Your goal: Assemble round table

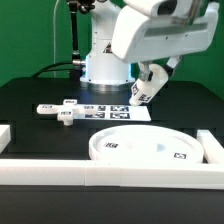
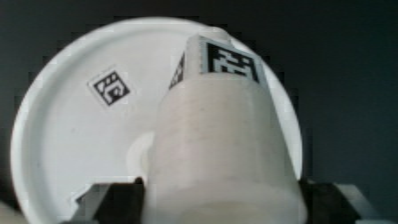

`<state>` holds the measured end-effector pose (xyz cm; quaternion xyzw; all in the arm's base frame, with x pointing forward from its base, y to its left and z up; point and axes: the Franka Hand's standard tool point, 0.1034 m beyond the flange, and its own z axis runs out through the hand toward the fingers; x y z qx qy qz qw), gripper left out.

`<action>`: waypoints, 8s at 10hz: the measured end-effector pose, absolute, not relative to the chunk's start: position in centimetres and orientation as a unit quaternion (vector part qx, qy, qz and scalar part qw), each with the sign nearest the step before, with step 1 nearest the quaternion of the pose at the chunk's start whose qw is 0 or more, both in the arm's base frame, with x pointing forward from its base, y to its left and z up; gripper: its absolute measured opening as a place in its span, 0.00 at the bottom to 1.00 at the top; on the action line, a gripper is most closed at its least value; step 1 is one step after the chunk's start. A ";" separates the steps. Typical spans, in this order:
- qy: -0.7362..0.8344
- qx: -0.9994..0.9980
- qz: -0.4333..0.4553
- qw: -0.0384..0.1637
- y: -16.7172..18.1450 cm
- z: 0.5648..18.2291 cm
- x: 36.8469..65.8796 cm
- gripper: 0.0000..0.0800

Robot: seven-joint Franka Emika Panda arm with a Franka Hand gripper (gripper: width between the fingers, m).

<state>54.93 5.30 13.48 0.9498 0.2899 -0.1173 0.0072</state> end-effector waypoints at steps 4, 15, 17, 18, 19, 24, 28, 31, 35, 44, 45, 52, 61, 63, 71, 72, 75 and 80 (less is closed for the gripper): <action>0.294 0.956 0.015 0.004 3.9 12.9 55.8 0.51; 0.253 0.954 0.162 0.004 3.4 13.0 57.3 0.51; 0.243 0.958 0.149 -0.006 3.8 12.8 57.2 0.51; 0.243 0.958 0.149 -0.005 3.8 12.8 57.1 0.51; 0.243 0.959 0.149 -0.006 3.8 12.7 57.1 0.51; 0.240 0.961 0.139 -0.014 4.6 12.1 57.2 0.51; 0.237 0.962 0.134 -0.013 4.2 11.2 57.0 0.51; 0.236 0.963 0.128 -0.014 4.0 10.4 56.8 0.51; 0.234 0.962 0.137 -0.009 3.7 10.2 56.9 0.51; 0.227 0.958 0.176 0.014 2.8 10.3 56.8 0.51; 0.227 0.958 0.176 0.014 2.8 10.2 56.8 0.51; 0.226 0.958 0.175 0.014 2.7 10.1 56.8 0.81; 0.227 0.958 0.174 0.025 0.2 11.7 57.4 0.81; 0.209 0.972 0.110 0.005 1.4 11.2 57.0 0.81; 0.205 0.979 0.018 -0.011 1.5 9.7 56.5 0.81; 0.205 0.979 0.018 -0.011 1.5 9.4 56.5 0.81; 0.204 0.979 0.018 -0.010 1.3 9.0 56.2 0.81; 0.205 0.979 0.016 -0.011 1.3 8.7 56.2 0.51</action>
Offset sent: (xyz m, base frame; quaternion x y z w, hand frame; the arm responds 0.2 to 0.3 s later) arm 0.0000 0.0000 0.0000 0.0000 0.1938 0.0000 0.9810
